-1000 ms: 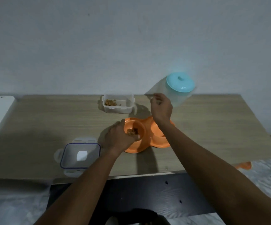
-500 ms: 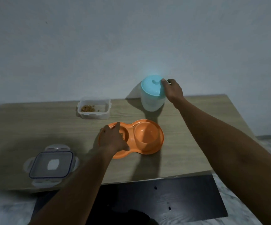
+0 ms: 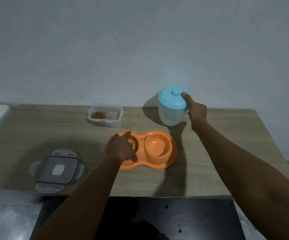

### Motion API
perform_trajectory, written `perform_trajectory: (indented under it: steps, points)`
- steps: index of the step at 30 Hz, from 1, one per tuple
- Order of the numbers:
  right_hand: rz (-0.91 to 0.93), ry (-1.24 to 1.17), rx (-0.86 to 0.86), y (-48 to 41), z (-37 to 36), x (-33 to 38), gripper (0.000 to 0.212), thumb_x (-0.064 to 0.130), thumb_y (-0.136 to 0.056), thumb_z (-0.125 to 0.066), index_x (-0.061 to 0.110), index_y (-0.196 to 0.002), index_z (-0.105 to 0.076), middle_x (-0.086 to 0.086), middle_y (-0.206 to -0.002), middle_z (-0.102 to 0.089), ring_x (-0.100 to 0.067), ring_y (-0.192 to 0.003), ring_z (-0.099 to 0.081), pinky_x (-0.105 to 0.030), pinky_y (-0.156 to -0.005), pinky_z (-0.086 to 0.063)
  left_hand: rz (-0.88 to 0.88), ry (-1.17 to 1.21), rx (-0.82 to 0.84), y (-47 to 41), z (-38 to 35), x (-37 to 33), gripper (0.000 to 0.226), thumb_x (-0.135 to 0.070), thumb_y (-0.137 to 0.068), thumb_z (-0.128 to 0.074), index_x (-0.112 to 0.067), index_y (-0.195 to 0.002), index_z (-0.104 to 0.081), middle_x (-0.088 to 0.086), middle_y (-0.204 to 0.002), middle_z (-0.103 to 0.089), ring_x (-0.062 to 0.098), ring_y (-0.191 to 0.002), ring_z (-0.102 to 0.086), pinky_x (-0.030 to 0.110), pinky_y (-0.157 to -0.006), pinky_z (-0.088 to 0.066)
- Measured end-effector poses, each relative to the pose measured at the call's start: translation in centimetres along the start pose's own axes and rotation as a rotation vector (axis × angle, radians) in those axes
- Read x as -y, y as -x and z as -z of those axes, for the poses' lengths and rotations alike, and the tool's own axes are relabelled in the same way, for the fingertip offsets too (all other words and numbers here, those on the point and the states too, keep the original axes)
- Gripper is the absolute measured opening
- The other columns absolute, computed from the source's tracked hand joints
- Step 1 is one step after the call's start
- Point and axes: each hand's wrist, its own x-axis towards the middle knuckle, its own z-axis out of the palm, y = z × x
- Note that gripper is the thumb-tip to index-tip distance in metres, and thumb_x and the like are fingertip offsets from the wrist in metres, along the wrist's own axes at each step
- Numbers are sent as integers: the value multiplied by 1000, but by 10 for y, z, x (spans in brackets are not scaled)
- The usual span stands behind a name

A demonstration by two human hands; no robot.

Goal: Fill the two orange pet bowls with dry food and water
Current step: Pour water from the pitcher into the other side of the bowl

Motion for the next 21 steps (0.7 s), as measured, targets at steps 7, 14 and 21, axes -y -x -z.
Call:
perform_trajectory:
  steps: [7,14,21]
  points:
    - [139,145,73,21,45,16,94,69,-54,-83,-15,-91,-67,-9,-78,-63,-20,-74,-56,-38,-67,-42,17,-21,29,5,4,-7,129,-28,-51,-94,-31,-155,-18,16,-154,-27,35,-143,-29,46,-108,-37]
    - [284,428,140,70,74,19,68,70,-58,-82,5,-58,-61,-9,-59,-48,-21,-60,-47,-38,-60,-33,-20,-57,33,11,3,-3,128,-30,-57,-92,-29,-156,-11,17,-159,-18,36,-147,-20,49,-113,-34]
    - [399,717,134,99,74,20,68,63,-68,-82,14,-45,-40,0,-46,-37,-19,-50,-38,-34,-54,-29,-20,-59,21,10,-2,1,129,-33,-58,-92,-33,-156,-9,19,-162,1,36,-150,-9,49,-115,-31]
